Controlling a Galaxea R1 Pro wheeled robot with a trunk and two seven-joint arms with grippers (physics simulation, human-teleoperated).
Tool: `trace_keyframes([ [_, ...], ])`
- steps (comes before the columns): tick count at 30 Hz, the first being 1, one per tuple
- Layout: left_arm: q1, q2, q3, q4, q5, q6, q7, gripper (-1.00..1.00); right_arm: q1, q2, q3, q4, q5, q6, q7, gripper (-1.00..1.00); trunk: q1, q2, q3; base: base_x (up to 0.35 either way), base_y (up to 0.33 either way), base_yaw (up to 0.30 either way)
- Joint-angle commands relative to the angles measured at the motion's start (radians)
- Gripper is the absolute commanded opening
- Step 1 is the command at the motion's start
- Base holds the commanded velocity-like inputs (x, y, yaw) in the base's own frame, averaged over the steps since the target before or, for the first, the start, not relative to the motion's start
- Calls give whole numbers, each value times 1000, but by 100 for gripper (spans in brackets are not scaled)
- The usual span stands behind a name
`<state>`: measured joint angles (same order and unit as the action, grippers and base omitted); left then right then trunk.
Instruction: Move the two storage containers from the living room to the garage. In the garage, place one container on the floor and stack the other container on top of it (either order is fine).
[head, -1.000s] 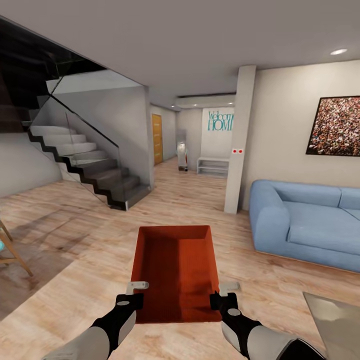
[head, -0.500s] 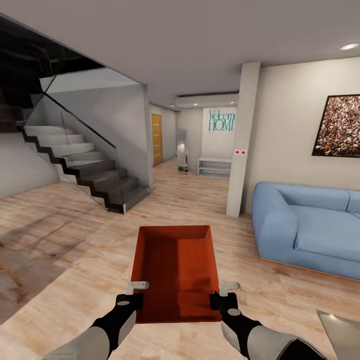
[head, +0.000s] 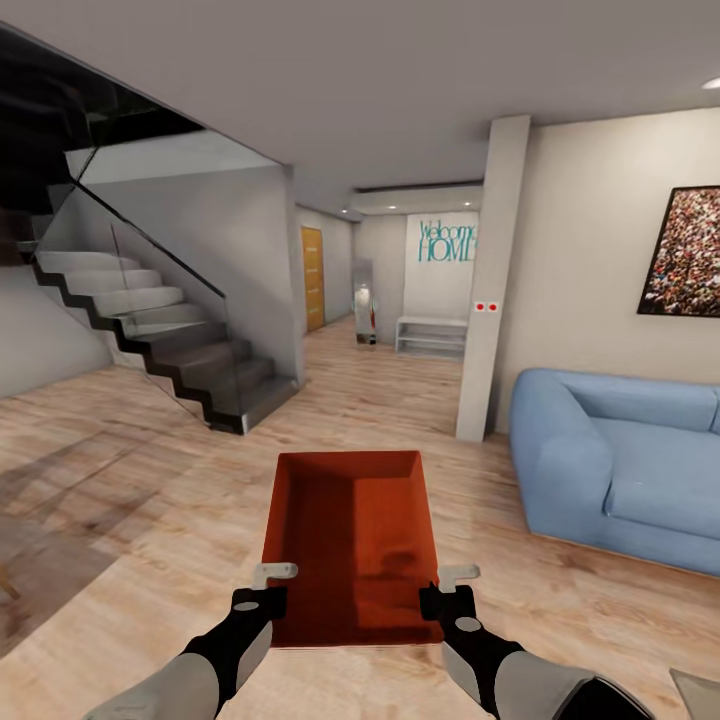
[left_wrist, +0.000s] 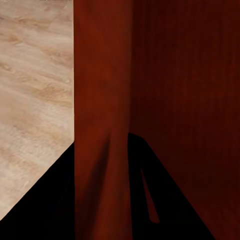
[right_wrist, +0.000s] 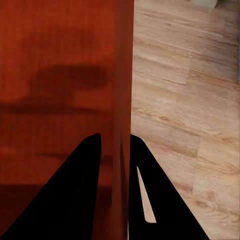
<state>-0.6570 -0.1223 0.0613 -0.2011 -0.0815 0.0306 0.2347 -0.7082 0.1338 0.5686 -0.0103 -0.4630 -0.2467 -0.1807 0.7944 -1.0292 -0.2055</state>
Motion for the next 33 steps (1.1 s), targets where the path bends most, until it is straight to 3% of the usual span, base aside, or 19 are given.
trace_keyframes([
  [1,-1,0,54,-20,-26,4,6,-100,0,0,-9,4,-29,-8,-7,-100,1,-1,-1,321,0,0],
  [33,-1,0,54,-20,-26,4,6,-100,0,0,-9,4,-29,-8,-6,-100,1,-1,-1,321,0,0],
])
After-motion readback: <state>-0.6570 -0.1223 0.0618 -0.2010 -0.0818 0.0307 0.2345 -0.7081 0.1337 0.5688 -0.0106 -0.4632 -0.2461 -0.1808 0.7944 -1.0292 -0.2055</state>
